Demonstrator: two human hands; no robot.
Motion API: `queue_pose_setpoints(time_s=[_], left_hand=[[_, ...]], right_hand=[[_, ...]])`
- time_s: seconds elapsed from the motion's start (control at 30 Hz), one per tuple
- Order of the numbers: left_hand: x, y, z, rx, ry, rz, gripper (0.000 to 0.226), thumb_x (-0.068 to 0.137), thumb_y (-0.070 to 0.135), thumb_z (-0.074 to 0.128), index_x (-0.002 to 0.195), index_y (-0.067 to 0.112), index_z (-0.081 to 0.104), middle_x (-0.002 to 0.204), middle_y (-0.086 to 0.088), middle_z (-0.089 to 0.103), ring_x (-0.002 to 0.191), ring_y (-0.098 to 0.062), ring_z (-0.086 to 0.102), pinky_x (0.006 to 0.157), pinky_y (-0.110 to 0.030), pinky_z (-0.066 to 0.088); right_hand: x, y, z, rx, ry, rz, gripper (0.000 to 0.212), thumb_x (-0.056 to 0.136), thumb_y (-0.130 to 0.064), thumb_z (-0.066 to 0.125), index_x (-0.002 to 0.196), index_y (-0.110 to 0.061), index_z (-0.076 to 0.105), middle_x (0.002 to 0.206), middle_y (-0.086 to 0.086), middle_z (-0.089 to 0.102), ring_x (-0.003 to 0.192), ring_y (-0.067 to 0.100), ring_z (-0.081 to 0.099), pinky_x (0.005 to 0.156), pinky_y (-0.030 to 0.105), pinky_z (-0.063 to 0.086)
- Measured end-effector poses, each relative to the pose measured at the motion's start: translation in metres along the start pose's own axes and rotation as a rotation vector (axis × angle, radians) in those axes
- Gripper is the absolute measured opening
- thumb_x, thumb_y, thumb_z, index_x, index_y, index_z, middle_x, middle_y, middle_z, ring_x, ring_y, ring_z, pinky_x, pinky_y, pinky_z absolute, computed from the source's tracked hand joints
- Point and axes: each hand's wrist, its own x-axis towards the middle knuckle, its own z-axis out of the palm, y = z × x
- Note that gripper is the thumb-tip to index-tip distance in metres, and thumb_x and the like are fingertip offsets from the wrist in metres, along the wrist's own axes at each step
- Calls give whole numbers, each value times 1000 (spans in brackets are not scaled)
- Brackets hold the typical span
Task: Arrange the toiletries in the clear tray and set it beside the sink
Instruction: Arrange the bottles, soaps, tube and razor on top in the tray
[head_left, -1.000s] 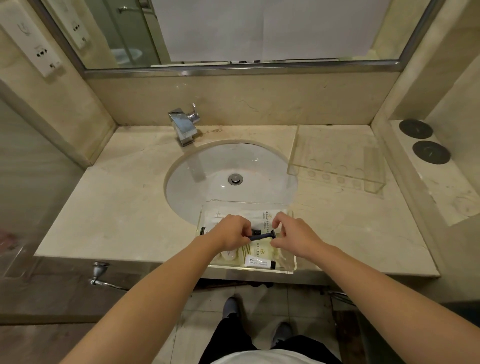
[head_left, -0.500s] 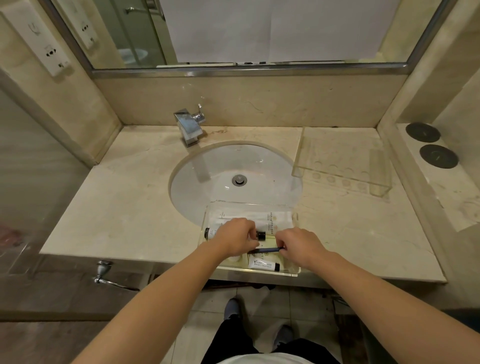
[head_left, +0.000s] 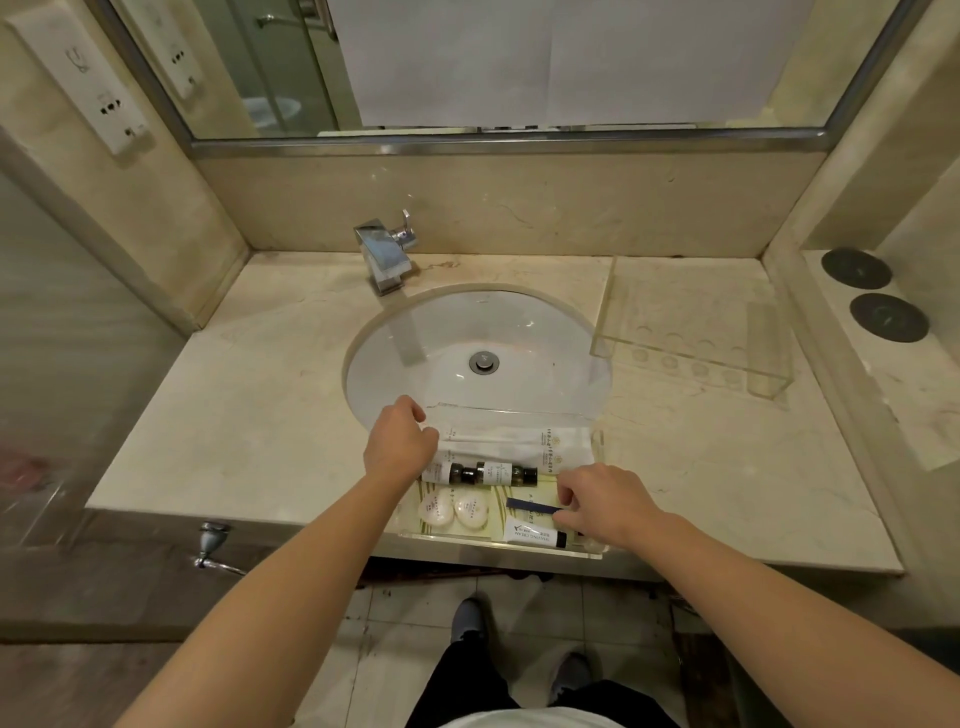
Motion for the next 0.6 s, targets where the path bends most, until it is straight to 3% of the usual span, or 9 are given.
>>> queue_pose_setpoints(time_s=[0.2,0.27,0.33,0.4,0.6], left_hand=[[6,-14,-1,54,-62,-126,32,88,14,55,119,6,50,121,-12,50,104,-30,56,82,-37,48],[7,-15,0,50,-106,-159,21,87,12,53,107,7,53,108,-11,53,96,-28,56,76,-34,45],[8,-15,0,46,-147,-178,3,86,7,49,85,9,52,83,-8,53,75,-24,52,66,-31,42],[9,-15,2,45,-178,-184,14,85,5,48,72,10,50,68,-6,50,64,-24,50,61,-31,43],[25,-22,2,-38,-245,-207,12,89,7,55,86,0,64,89,-18,67,83,-31,67,82,-45,59]], right_hand=[[5,2,-3,182,114,152,14,91,-33,53,85,-20,57,80,-2,64,73,18,60,65,35,52],[8,3,-3,225,158,225,10,92,-27,53,85,-19,51,79,1,62,69,19,59,60,34,50],[10,5,-4,274,198,325,7,91,-22,52,89,-18,47,79,3,60,66,19,56,52,31,43],[13,6,-3,329,222,406,10,91,-19,51,95,-15,43,80,4,58,66,20,54,49,29,37],[20,11,-3,440,232,618,20,92,-16,49,106,-11,36,88,9,57,75,27,59,52,31,40]])
